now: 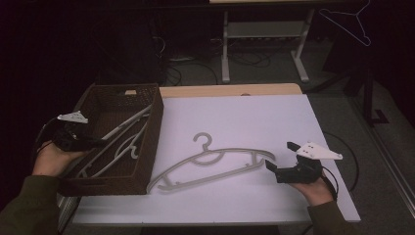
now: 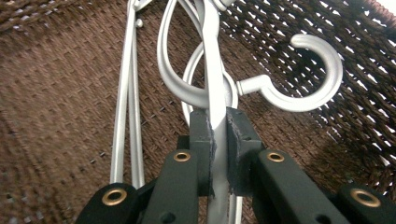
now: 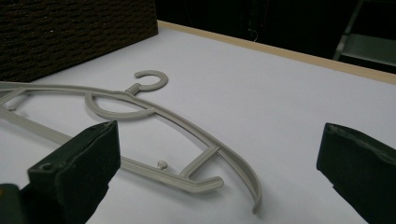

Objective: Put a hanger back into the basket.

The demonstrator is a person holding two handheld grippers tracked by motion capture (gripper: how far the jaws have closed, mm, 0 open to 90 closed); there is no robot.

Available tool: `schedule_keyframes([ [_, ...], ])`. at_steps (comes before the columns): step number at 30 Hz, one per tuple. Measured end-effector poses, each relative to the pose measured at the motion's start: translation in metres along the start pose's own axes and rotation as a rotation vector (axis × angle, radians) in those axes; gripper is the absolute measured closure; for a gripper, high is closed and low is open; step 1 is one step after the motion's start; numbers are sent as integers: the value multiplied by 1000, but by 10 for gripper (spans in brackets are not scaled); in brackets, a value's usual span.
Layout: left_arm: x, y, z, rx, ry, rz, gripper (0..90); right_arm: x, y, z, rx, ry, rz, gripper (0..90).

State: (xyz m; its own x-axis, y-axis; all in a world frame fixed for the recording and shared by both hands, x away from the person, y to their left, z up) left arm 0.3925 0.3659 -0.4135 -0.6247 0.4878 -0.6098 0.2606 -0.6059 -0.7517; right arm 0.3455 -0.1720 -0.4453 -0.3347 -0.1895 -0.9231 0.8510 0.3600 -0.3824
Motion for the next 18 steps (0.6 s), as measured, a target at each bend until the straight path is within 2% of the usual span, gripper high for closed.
schedule_keyframes([
  [5,9,4,-3,35,-26,-2,817,0,0,0,1,-1,-2,0],
  [10,22,13,-6,38,-52,-67,797,1,0,-1,-1,1,-4,0],
  [11,23,14,-8,30,-62,-71,743,1,0,-1,-2,7,-7,0],
  [12,22,13,-9,27,-72,-56,613,0,0,0,0,5,0,0],
  [14,19,11,-8,35,-71,-33,592,0,0,0,0,4,0,0],
  [16,15,7,-7,27,-63,-17,512,0,0,0,0,3,0,0],
  [18,9,5,-4,36,-61,14,465,0,0,0,0,1,1,0],
])
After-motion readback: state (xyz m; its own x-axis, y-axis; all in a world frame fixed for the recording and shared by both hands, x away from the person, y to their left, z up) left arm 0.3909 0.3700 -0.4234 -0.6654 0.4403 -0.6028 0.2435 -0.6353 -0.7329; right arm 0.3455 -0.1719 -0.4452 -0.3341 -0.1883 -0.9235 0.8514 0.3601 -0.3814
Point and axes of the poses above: each handheld gripper's, and its own axes: y roughly forward along the jaws, x roughly out of its underside, z roughly to its right, the point moved 10 cm from there along y, roughly forward along the jaws, and after that the axes turned 14 degrees about x, right-handed, at the moved point
